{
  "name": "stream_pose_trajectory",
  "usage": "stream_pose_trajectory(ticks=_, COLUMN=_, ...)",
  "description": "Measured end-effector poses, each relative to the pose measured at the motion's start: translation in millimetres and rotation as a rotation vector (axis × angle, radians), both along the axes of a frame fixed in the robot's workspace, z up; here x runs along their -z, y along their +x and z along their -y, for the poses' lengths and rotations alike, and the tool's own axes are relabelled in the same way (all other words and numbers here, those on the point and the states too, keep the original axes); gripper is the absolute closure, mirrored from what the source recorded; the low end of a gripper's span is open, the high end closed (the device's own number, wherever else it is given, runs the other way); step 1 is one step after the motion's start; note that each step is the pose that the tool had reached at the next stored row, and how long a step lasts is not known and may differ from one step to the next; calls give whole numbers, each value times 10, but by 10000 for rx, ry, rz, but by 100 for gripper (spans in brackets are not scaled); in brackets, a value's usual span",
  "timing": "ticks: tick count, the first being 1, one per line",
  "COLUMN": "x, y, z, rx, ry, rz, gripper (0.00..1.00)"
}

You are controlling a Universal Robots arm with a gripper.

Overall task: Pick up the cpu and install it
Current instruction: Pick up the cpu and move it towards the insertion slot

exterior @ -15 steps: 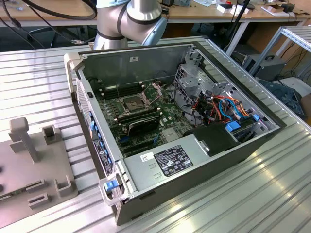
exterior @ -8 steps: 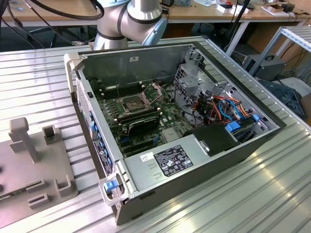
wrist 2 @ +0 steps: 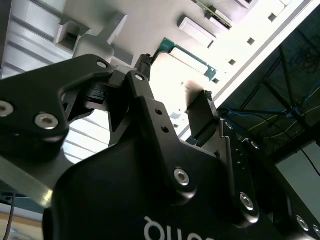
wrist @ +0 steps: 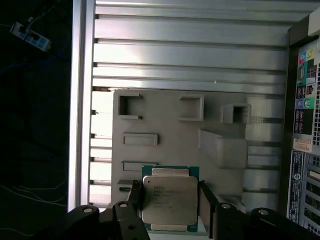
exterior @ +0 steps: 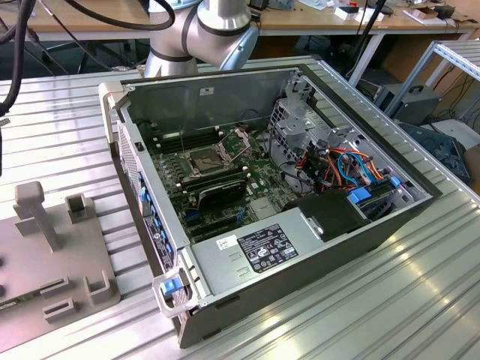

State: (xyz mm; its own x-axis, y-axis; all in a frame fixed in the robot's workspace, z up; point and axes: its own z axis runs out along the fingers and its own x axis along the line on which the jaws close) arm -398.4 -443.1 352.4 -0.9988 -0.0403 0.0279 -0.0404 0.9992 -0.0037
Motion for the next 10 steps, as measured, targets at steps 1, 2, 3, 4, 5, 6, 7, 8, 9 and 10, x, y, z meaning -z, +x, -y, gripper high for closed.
stream_pose_trajectory(ticks=1, x=0, y=15, z=0, rx=0, ry=-1, rz=0, gripper=45)
stream_pose_trajectory(ticks=2, x=0, y=33, z=0, rx=0, ry=0, rz=0, gripper=45)
stream_pose_trajectory(ticks=3, x=1, y=51, z=0, rx=1, ry=0, rz=1, gripper=45)
stream_pose_trajectory(ticks=4, x=1, y=74, z=0, rx=1, ry=1, rz=0, gripper=45)
stream_pose_trajectory(ticks=5, x=1, y=106, z=0, rx=1, ry=1, rz=1, gripper=45)
stream_pose_trajectory(ticks=6, x=1, y=138, z=0, rx=1, ry=0, rz=0, gripper=45)
stream_pose_trajectory(ticks=7, x=1, y=159, z=0, rx=1, ry=0, rz=0, gripper=45)
stream_pose_trajectory(ticks=8, x=1, y=181, z=0, rx=1, ry=0, rz=0, gripper=45)
stream_pose_trajectory(ticks=9, x=1, y=205, z=0, rx=0, ry=0, rz=0, gripper=45)
stream_pose_trajectory(ticks=10, x=2, y=230, z=0, rx=0, ry=1, rz=1, gripper=45)
